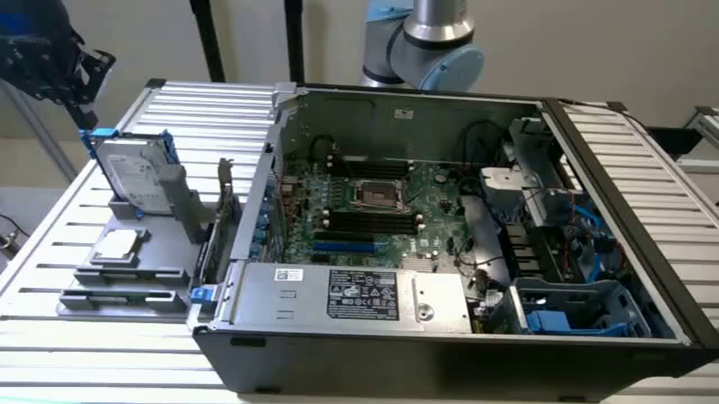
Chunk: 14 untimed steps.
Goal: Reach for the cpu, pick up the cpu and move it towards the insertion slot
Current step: 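Pick up the cpu and move it towards the insertion slot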
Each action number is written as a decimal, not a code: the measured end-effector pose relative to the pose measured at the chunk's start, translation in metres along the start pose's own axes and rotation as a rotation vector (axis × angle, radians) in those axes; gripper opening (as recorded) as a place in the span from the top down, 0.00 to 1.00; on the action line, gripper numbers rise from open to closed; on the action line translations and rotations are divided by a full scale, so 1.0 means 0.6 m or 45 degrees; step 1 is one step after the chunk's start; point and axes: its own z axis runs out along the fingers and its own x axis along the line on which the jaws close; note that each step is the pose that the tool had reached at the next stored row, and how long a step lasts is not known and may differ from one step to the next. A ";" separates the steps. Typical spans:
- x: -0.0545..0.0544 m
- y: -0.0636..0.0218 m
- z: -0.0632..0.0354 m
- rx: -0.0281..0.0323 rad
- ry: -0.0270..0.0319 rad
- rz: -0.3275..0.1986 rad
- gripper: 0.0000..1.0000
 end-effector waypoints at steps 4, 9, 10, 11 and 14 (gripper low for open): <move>0.000 0.000 0.000 0.0000 0.0000 0.000 0.89; 0.000 0.000 0.000 0.0000 0.0000 0.000 0.89; 0.000 0.000 0.000 -0.0001 0.0000 0.000 0.89; 0.000 0.000 0.000 0.0000 0.0000 0.000 0.89; 0.000 -0.002 0.000 0.0001 0.0003 0.000 0.89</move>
